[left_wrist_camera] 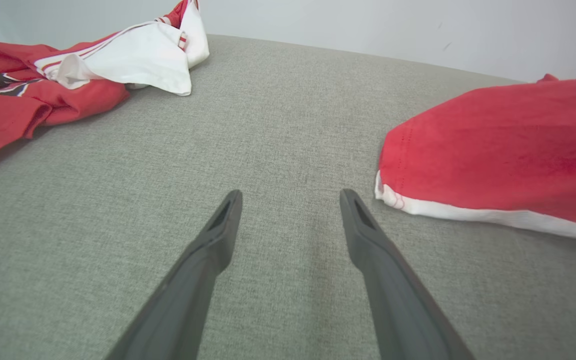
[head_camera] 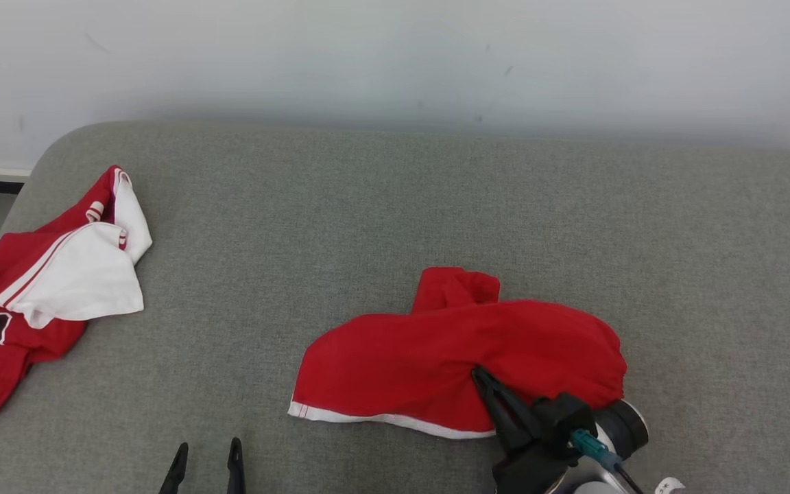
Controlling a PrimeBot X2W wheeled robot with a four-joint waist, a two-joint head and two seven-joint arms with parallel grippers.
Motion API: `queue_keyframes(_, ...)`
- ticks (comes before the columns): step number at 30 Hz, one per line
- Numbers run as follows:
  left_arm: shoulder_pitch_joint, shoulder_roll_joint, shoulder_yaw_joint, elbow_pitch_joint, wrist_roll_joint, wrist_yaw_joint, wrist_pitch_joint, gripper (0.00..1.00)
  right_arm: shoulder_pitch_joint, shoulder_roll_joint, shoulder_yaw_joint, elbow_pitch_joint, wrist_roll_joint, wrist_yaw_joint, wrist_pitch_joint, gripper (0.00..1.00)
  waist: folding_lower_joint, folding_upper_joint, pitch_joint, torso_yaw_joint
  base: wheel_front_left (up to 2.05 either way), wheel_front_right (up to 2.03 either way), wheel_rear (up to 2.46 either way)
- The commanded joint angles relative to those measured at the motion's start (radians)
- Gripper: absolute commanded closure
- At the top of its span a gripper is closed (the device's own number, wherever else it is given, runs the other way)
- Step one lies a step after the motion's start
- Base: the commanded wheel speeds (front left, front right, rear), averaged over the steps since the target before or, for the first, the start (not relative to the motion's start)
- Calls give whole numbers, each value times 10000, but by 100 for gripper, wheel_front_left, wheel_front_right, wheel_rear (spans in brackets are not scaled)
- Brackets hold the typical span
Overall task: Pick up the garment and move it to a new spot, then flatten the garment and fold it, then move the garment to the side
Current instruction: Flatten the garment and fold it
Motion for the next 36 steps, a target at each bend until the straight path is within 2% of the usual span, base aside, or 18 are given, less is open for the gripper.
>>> queue_keyframes(1,-115,-1,2,-31,-97,25,-31,0,-78,48,-57,-262,96,-24,-3,100,-1,0,24,16,0,0,0)
queue_keyframes(5,-165,-1,-29,-29,-118,20,-31,0,-232,-90,-221,-905,116,-24,-3,100,-1,0,128,71,0,0,0)
queue_keyframes(8,-242,-3,-113,9,-121,3,-31,0,-504,-213,-256,-859,19,-24,-3,100,-1,0,225,147,0,0,0)
queue_keyframes(13,-499,0,-465,99,-137,-25,-31,0,-1513,-432,-304,415,-331,-24,-3,100,-1,0,547,526,0,0,0)
queue_keyframes(14,-548,-1,-540,107,-124,-30,-31,0,-1663,-450,-290,798,-413,-24,-1,95,-1,0,583,596,0,0,0)
queue_keyframes(15,-573,-1,-565,111,-127,-19,-31,0,-1778,-393,-231,1194,-412,-24,0,35,-1,0,588,632,0,0,0)
queue_keyframes(16,-576,0,-583,112,-130,-2,-31,0,-1931,-306,-211,1338,-362,-24,-1,0,-1,0,587,653,0,0,0)
queue_keyframes(19,-518,0,-523,103,-125,49,-31,0,-1947,-251,-143,1829,-283,-24,0,0,-1,0,517,612,0,0,0)
queue_keyframes(22,-423,-3,-400,97,-89,60,-31,0,-1696,-280,-334,1696,-138,-24,0,0,-1,0,352,430,0,0,0)
queue_keyframes(31,-124,0,100,-96,107,43,-31,0,187,-344,-1738,-1311,315,-24,1,0,-1,0,-357,-499,0,0,0)
queue_keyframes(36,142,0,295,-157,387,-14,-31,0,1463,-174,-2755,-2358,199,-24,-3,0,-1,0,-771,-908,0,0,0)
